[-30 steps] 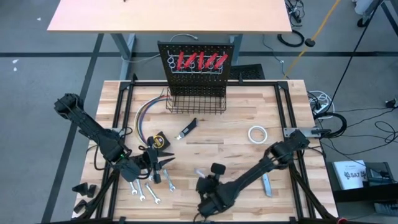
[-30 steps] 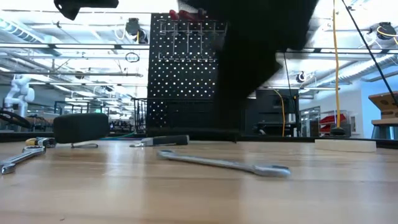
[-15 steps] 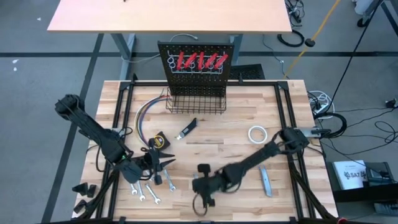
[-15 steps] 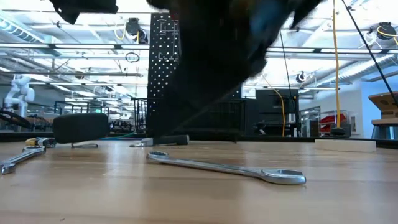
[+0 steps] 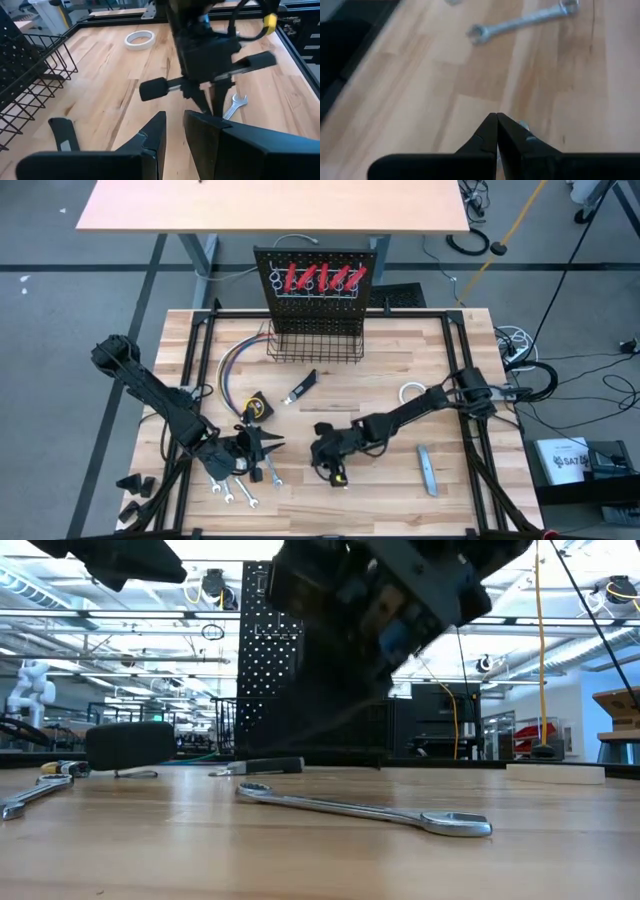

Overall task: Hang tools onto peg board
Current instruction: Hang the wrench on the peg board

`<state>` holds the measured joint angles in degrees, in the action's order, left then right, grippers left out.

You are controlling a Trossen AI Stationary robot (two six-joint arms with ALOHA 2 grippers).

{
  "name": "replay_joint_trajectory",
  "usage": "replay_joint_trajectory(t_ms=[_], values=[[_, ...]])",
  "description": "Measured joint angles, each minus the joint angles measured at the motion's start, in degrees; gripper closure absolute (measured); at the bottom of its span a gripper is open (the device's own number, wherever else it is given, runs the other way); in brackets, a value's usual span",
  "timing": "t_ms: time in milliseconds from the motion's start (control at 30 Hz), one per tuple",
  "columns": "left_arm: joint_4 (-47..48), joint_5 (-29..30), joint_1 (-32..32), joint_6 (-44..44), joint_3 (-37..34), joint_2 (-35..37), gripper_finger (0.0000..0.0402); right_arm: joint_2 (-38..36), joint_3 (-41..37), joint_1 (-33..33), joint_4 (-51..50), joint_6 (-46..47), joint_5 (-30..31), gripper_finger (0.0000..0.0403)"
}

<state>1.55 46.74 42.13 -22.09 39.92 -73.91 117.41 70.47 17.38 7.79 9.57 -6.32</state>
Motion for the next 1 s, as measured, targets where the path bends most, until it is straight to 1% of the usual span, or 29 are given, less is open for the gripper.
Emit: replay_joint_trajectory(t_ms=[300,433,667,867,933,1000], values=[[-2.8,0.0,0.0,0.0,0.0,0.0,0.0325,-0.1,0.1,-0.4,0.6,0.0,2.3,0.0403],[-2.8,0.0,0.0,0.0,0.0,0.0,0.0325,0.4,0.1,-0.9,1.0,0.1,1.6,0.0403],[-2.5,0.0,0.0,0.4,0.0,0.0,0.0325,3.1,0.2,-1.5,1.1,0.6,1.6,0.0403],[-2.5,0.0,0.0,0.3,0.0,0.0,0.0325,5.9,0.5,-2.4,1.7,4.6,1.6,0.0403],[-2.5,0.0,0.0,0.3,0.0,0.0,0.0325,5.9,0.5,-2.6,0.1,7.2,3.4,0.0403],[-2.5,0.0,0.0,0.2,0.0,0.0,0.0325,5.5,0.6,-2.6,-2.4,10.9,7.0,0.0403]])
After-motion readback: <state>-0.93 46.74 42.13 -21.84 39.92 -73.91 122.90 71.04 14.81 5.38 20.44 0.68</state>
